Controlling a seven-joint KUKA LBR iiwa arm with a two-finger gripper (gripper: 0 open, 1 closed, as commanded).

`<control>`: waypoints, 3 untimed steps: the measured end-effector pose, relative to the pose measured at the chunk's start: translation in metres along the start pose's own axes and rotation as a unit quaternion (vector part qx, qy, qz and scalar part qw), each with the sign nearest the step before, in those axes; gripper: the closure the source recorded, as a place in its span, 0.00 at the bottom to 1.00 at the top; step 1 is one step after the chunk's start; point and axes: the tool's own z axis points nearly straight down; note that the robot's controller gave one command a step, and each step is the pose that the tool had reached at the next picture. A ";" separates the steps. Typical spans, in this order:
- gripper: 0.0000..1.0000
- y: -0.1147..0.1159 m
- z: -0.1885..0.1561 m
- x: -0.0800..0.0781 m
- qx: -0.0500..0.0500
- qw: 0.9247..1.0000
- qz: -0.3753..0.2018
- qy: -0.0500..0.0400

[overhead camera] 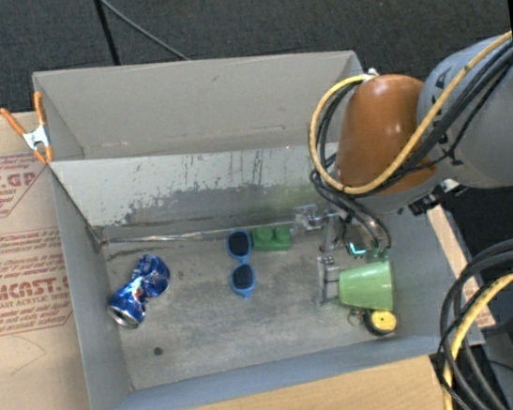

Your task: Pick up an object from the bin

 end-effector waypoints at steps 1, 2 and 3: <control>0.00 -0.129 0.080 0.009 -0.002 0.967 -0.255 -0.003; 1.00 -0.130 0.077 0.008 -0.001 0.967 -0.257 -0.003; 1.00 -0.121 0.078 -0.038 0.000 0.946 -0.324 -0.005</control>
Offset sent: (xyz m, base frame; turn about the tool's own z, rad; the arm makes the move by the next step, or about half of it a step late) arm -0.0092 -0.1318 -0.0785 -0.5205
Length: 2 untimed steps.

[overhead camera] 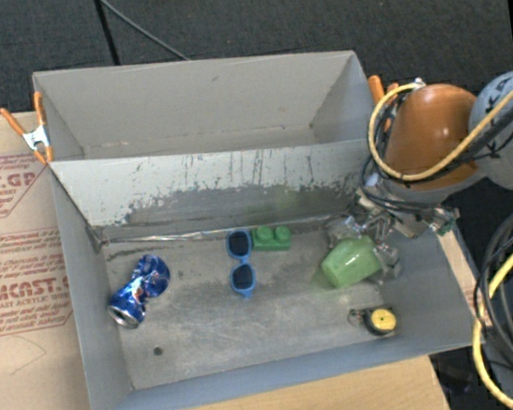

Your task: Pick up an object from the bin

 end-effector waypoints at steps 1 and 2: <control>1.00 0.039 -0.107 -0.029 0.003 1.000 -0.012 -0.002; 1.00 0.033 -0.233 0.014 0.005 0.999 -0.032 -0.001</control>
Offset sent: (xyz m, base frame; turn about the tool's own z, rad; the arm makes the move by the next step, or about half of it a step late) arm -0.0036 0.0449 0.1021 -0.0222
